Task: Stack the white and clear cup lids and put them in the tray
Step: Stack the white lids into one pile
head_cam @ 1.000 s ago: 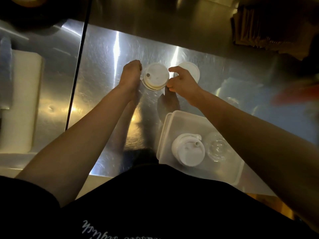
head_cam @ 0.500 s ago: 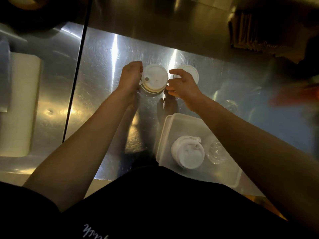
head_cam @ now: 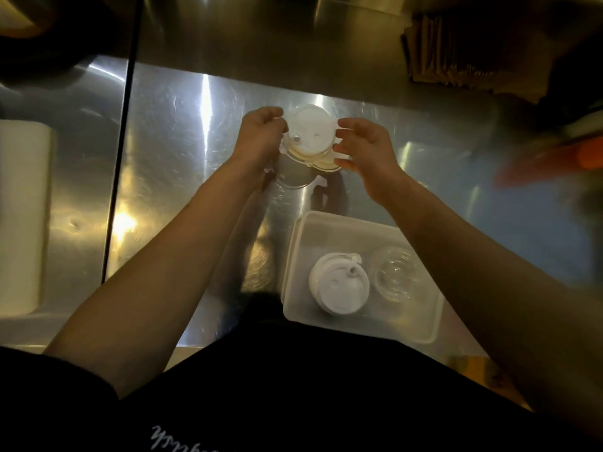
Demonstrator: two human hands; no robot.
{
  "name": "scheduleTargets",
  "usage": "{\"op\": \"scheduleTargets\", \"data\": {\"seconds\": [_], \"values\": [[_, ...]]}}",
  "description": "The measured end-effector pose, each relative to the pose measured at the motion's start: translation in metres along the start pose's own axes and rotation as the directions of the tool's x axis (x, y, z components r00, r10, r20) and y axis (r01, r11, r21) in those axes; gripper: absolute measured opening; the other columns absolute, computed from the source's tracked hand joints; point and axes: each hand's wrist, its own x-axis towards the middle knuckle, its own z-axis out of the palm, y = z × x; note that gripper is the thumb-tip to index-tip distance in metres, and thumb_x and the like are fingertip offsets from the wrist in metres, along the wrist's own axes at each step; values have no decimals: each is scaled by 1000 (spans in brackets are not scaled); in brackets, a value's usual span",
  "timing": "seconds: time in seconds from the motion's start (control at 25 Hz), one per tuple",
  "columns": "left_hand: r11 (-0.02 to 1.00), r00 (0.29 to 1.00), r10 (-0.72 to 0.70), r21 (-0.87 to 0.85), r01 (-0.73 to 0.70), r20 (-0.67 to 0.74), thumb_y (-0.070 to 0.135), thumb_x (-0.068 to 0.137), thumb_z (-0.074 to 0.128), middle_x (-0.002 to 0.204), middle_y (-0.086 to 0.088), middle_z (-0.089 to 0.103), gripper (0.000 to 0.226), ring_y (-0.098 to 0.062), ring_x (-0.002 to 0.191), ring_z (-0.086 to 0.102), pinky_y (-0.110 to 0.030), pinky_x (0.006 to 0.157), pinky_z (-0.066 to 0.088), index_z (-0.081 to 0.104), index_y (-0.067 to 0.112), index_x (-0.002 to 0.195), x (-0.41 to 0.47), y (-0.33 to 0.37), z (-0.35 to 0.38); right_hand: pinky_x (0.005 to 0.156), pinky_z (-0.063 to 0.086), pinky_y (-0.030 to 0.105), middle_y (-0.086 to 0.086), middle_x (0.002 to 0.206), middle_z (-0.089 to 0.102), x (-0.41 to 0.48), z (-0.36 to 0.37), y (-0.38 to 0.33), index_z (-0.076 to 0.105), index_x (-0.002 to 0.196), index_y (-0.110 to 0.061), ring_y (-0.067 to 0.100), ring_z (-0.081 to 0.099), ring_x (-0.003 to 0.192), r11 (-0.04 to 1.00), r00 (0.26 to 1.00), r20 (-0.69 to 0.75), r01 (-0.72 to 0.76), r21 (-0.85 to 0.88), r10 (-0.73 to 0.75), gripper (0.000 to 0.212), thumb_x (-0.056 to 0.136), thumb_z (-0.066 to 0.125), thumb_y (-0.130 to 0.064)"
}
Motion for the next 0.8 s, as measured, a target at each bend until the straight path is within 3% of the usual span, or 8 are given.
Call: {"op": "scheduleTargets", "data": {"seconds": [0.08, 0.2, 0.32, 0.48, 0.56, 0.68, 0.8], "values": [[1000, 1000, 11, 25, -11, 9, 5, 91, 50, 129, -8, 58, 43, -19, 107, 60, -33, 91, 56, 55, 13, 134, 5, -2, 6, 86, 59, 35, 14, 126, 63, 4, -7, -1, 60, 125, -8, 29, 64, 112, 1000, 1000, -14, 4, -7, -4, 37, 91, 50, 2], [1000, 999, -2, 24, 1, 38, 0, 89, 52, 115, -7, 62, 46, -10, 87, 60, -20, 67, 56, 54, 10, 134, 8, -3, 19, 84, 58, 34, 13, 123, 64, 13, -15, 0, 62, 124, -7, 29, 63, 114, 1000, 999, -42, -2, -5, 2, 38, 89, 50, 3], [999, 999, -3, 40, 2, 32, -2, 88, 51, 107, -11, 65, 44, -13, 79, 63, -15, 52, 52, 55, 6, 131, 14, -8, 29, 77, 55, 28, 8, 112, 64, 18, -19, 5, 62, 123, -6, 26, 63, 110, 1000, 999, -50, -19, 1, 19, 38, 88, 51, 4], [996, 999, -5, 93, 1, 46, -3, 89, 48, 106, -9, 63, 44, -11, 77, 61, -16, 53, 52, 56, 5, 132, 21, -14, 37, 72, 55, 26, 3, 98, 65, 19, -24, 14, 63, 110, -10, 16, 65, 90, 1000, 999, -43, -12, 19, 13, 29, 87, 52, 5], [996, 999, -6, 91, 1, 51, -2, 90, 47, 109, -8, 62, 44, -9, 81, 59, -16, 61, 52, 55, 6, 133, 23, -16, 41, 75, 60, 33, 2, 94, 67, 21, -24, 18, 64, 104, -13, 17, 66, 86, 999, 999, -47, -18, 32, 19, 28, 85, 53, 5], [999, 998, -5, 50, 2, 64, -5, 89, 47, 104, -9, 64, 40, -9, 81, 63, -19, 72, 55, 58, 4, 127, 22, -21, 45, 85, 60, 46, 5, 105, 70, 26, -26, 24, 67, 111, -13, 23, 67, 92, 999, 997, -60, -48, 19, 49, 32, 84, 57, 1], [1000, 994, 24, 15, -26, 109, -10, 85, 48, 83, -6, 66, 29, -2, 59, 65, -18, 56, 53, 65, 11, 98, 20, -25, 45, 86, 60, 52, 10, 119, 67, 29, -28, 27, 65, 119, -13, 33, 68, 104, 997, 996, -57, -72, 21, 73, 35, 86, 58, -3]]}}
